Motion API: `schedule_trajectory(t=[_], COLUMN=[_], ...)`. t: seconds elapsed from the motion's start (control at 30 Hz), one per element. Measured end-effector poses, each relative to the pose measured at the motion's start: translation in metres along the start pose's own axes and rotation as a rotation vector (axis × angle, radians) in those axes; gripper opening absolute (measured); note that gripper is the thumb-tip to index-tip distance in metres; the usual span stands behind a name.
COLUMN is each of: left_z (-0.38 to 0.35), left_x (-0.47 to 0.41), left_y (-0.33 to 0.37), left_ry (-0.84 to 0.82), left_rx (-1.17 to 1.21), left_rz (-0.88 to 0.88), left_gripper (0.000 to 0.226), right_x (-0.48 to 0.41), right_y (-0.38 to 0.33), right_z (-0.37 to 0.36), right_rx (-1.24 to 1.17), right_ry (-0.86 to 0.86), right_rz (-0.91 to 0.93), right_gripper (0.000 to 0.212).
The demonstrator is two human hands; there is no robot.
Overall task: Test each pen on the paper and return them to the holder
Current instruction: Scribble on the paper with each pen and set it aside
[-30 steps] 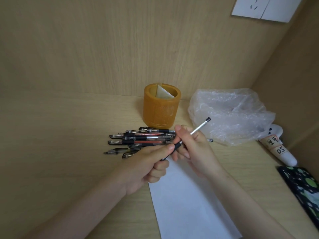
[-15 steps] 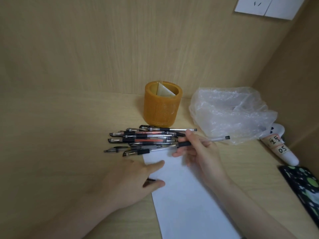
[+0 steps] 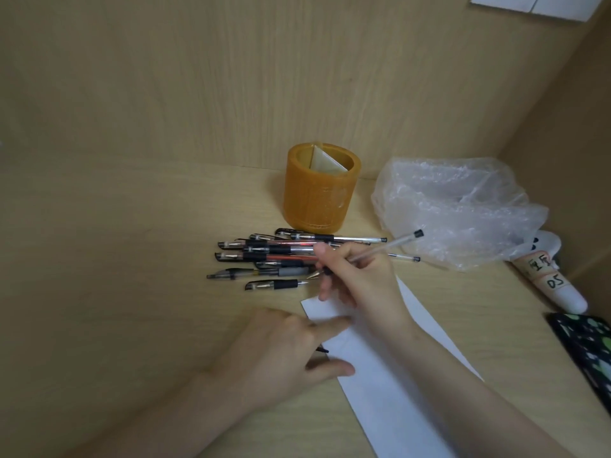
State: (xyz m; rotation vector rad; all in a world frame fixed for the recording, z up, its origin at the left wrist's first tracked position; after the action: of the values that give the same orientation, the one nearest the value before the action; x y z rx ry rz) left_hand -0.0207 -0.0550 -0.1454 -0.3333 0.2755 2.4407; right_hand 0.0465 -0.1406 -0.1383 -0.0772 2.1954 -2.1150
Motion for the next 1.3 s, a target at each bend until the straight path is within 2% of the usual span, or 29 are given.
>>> schedule_trajectory(t=[0.13,0.23,0.33,0.43,0.63,0.97,1.17,1.3], left_z=[0.001,0.006,0.012,0.012,0.007,0.008,0.011,0.009], left_x=[0.000,0.007,0.015,0.012,0.012,0.013,0.012,0.014], left_y=[-0.005,-0.012,-0.021,-0.020,-0.023,-0.026,-0.026,-0.026], left_ry=[0.019,0.059,0.059,0.049,0.107,0.067,0.090,0.016], left_rx=[-0.002,0.069,0.150,0.071,0.116,0.226,0.143,0.270], left_rz=[0.044,0.116,0.185,0.155,0.169,0.233,0.211,0.264], left_gripper=[0.055,0.061,0.055,0.051,0.051,0.057,0.045,0.045], right_x=[-0.004,-0.002,0.002,0.002,0.003,0.002,0.002,0.002], right_y=[0.018,0.019,0.014,0.009,0.013,0.013,0.012,0.012], right_z=[-0.002,0.001,0.006,0.007,0.009,0.008,0.007,0.006], right_rx=[-0.031,0.020,0.060,0.152,0.267,0.283,0.280,0.312], right_ry=[0.054,0.065,0.085,0.116,0.168,0.154,0.146,0.149], right_rz=[-0.072,-0.046,-0.001,0.056,0.117,0.146,0.154,0.150], right_gripper=[0.038,0.035,0.036,0.040,0.038,0.043,0.042,0.041])
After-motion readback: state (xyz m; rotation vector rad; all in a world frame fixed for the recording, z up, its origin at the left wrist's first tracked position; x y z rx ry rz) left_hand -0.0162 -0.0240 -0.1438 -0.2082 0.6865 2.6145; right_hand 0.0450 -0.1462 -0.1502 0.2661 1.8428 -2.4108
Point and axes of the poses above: each hand's wrist, its own x-axis away from the middle knuckle, its own z-axis out of the back of the hand, y = z × x, the point moved 8 cm from there along -x, towards the middle knuckle, and after that the axes turned 2 degrees about -z, right-handed, at the moved point
